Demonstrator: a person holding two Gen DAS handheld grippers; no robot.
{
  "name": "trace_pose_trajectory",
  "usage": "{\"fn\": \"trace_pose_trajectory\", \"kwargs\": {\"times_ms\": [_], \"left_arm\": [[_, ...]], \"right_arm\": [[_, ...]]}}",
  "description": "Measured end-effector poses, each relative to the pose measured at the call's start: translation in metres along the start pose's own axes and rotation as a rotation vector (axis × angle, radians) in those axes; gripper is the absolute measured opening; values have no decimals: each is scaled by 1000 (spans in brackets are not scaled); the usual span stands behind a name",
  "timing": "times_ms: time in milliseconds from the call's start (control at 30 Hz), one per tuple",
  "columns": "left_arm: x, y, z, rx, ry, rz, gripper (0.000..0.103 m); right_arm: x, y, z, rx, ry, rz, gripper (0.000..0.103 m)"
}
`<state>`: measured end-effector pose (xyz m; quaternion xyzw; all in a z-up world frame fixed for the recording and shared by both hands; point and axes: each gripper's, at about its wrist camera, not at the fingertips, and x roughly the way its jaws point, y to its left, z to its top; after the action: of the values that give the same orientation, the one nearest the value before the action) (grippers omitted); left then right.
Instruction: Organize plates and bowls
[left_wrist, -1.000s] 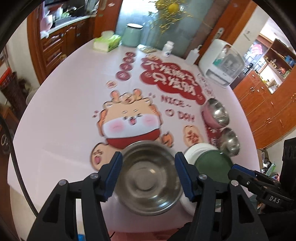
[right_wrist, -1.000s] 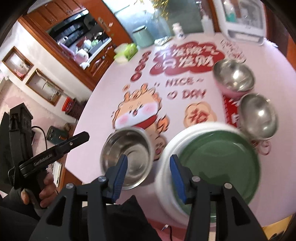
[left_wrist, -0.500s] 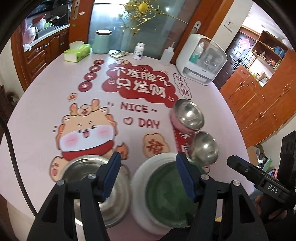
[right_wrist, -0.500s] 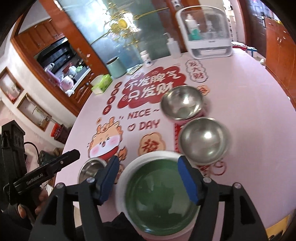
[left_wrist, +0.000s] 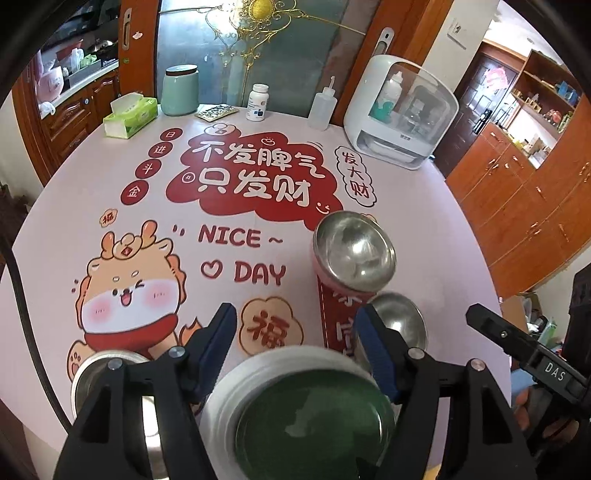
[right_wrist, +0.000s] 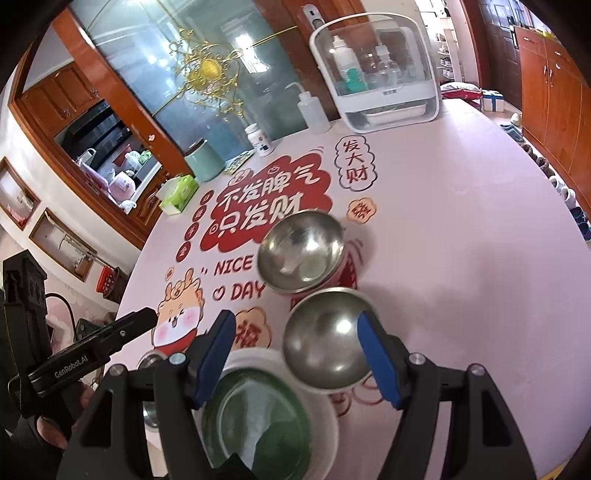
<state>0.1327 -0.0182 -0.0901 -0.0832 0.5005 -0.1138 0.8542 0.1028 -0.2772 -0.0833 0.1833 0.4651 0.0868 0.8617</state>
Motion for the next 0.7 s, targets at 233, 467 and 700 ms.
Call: {"fn": "trace_pose_trajectory", "kwargs": {"times_ms": [233,467,700], "left_arm": [[29,-18,26,21,40,32,71],[60,-30,46,32,75,50,72],[95,-36,58,9,118,78,73]], "right_arm": [[18,-29,32,39,0,5,68],[43,-46,60,56,26,15,69],[81,-58,72,98,107,73,68]]}}
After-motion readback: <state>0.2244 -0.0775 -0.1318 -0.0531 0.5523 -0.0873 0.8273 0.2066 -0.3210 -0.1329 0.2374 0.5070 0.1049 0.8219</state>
